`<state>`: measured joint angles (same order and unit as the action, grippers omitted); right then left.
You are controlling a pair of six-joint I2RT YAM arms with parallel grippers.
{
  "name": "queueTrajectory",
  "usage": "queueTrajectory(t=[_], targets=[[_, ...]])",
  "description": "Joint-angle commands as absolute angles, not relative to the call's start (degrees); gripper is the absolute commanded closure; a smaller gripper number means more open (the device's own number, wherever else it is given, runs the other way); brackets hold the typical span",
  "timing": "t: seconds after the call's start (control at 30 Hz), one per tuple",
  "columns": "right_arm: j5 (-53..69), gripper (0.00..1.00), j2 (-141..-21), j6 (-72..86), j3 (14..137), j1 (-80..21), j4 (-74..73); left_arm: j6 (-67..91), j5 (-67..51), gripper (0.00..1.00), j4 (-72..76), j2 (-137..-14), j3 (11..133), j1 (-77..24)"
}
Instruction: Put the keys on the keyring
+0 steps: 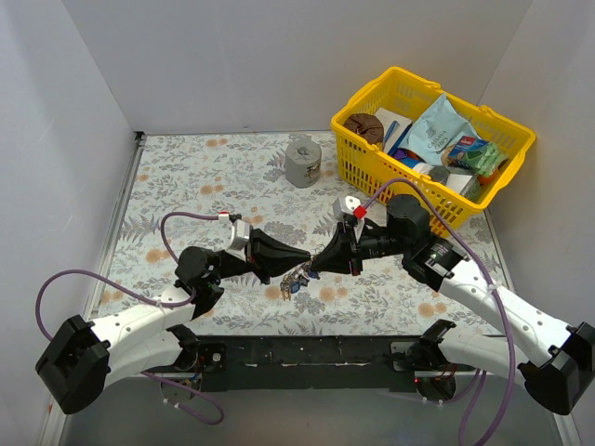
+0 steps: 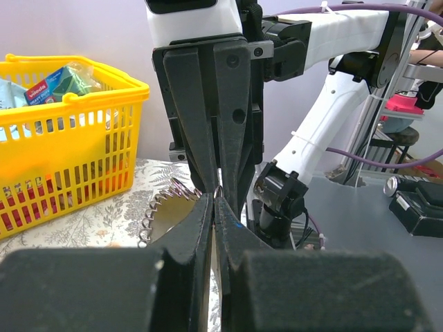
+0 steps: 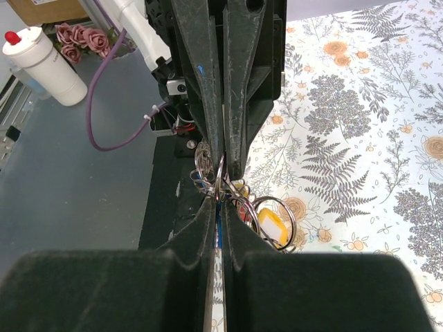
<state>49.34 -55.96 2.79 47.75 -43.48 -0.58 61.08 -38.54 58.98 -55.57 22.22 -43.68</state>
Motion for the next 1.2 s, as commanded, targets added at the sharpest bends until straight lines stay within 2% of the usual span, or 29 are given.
queueTrajectory(t=[0.0,1.17], targets=[[49.92,0.99,-56.78,2.55,46.93,-43.33,0.09,62.4,-39.02,1.0,64.51,-55.37,24.26,-43.95],[51.41,0.99,-57.92,1.14,47.37,-43.33,-2.64,59.41,-38.06,1.0,60.38,-52.65,24.7,-43.95]])
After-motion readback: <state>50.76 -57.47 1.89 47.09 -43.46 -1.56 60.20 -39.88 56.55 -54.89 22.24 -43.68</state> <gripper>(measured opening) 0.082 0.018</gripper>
